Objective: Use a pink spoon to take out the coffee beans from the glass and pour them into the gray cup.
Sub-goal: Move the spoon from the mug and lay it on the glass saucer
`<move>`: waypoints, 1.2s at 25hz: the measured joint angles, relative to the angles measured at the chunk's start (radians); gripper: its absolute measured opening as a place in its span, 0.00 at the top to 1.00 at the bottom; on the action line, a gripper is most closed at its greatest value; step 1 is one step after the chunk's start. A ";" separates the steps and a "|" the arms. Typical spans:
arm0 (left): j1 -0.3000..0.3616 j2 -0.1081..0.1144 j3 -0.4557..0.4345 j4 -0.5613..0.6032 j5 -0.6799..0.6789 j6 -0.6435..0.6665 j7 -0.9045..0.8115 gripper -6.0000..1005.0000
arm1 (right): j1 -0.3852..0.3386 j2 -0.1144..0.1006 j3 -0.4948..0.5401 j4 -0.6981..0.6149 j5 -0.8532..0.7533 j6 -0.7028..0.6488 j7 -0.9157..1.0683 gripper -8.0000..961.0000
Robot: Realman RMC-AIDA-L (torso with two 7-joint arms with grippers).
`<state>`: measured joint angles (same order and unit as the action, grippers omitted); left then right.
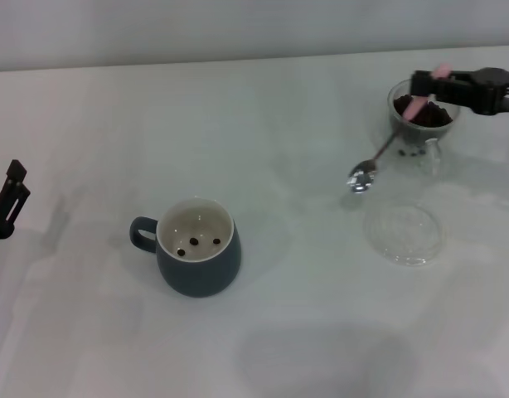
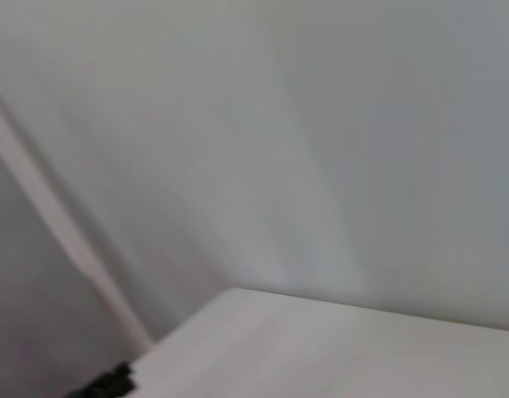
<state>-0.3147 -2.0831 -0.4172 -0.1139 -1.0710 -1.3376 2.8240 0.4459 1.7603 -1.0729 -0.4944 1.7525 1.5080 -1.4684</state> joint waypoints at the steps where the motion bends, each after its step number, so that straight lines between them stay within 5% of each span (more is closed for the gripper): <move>1: 0.000 0.000 0.000 0.000 -0.001 0.000 0.000 0.25 | -0.001 -0.004 0.025 0.005 -0.028 -0.005 0.000 0.84; 10: -0.001 0.002 -0.003 0.002 -0.012 0.000 0.000 0.25 | -0.045 0.015 0.219 0.017 -0.175 -0.033 0.059 0.84; 30: 0.004 0.002 -0.011 0.004 -0.012 0.000 0.000 0.24 | -0.097 0.080 0.225 0.029 -0.249 -0.116 0.087 0.79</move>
<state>-0.3110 -2.0815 -0.4280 -0.1104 -1.0829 -1.3376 2.8240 0.3487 1.8405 -0.8476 -0.4653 1.5033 1.3924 -1.3813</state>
